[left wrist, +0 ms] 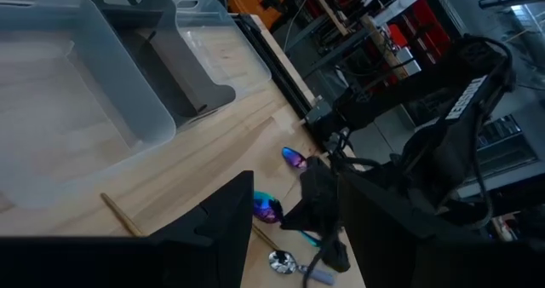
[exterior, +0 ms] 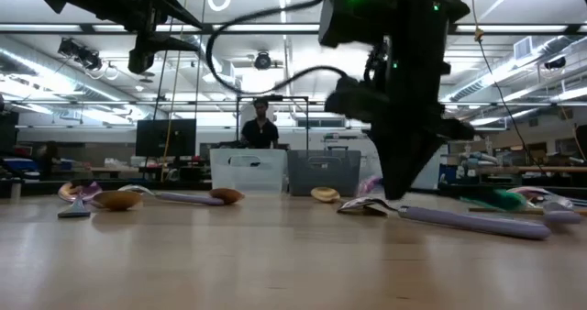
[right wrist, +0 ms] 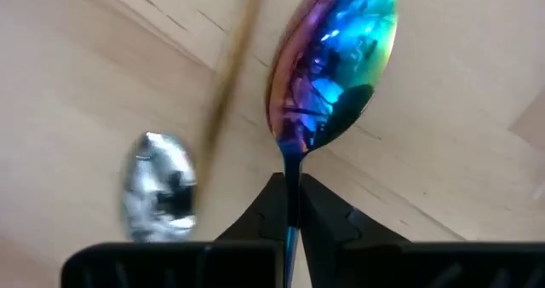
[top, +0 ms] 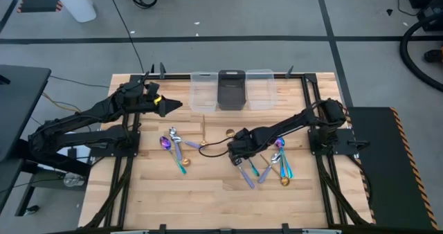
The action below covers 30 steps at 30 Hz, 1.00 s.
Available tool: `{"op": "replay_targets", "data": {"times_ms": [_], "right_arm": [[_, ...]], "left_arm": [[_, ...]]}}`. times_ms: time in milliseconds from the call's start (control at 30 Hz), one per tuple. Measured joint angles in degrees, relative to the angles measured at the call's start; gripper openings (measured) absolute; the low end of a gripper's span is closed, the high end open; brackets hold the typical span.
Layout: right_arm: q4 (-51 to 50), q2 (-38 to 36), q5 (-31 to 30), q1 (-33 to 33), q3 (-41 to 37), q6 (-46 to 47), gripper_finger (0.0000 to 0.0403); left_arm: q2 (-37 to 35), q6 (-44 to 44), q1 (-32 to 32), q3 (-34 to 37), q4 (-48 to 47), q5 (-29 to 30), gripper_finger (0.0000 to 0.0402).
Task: Sort silverware by color (type)
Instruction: Put the blue spoon into the right transparent bin
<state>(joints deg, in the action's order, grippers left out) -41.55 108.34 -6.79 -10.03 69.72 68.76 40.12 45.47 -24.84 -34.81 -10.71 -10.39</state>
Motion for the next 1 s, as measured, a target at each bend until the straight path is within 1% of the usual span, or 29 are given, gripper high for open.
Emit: {"op": "replay_targets", "data": {"times_ms": [267,400,533,800,933,1000], "right_arm": [[-1.1,-5.3,0.0,2.7,0.1,-2.8,0.0020],[-1.2,-8.0,-0.1,4.8,0.1,-4.3,0.0020],[-1.1,-11.0,-0.2,7.1,0.2,-5.8,0.0021],[-1.9,-18.4,-0.6,13.8,0.3,-10.5,0.0021],[-2.3,-21.0,-0.4,18.8,0.3,-15.1,0.0022],[-2.3,-21.7,1.0,21.8,0.3,-17.9,0.0022]], "left_arm": [[0.0,-0.3,0.0,0.0,0.0,0.2,0.0181],[0.0,-2.5,0.0,0.0,-0.2,0.2,0.0181],[0.0,-2.7,0.0,0.0,-0.5,0.5,0.0181],[0.0,-4.0,0.0,0.0,-0.5,5.8,0.0181],[0.0,-6.1,0.0,0.0,-0.4,8.4,0.0181],[0.0,-6.3,-0.1,0.0,-0.3,9.9,0.0181]]}}
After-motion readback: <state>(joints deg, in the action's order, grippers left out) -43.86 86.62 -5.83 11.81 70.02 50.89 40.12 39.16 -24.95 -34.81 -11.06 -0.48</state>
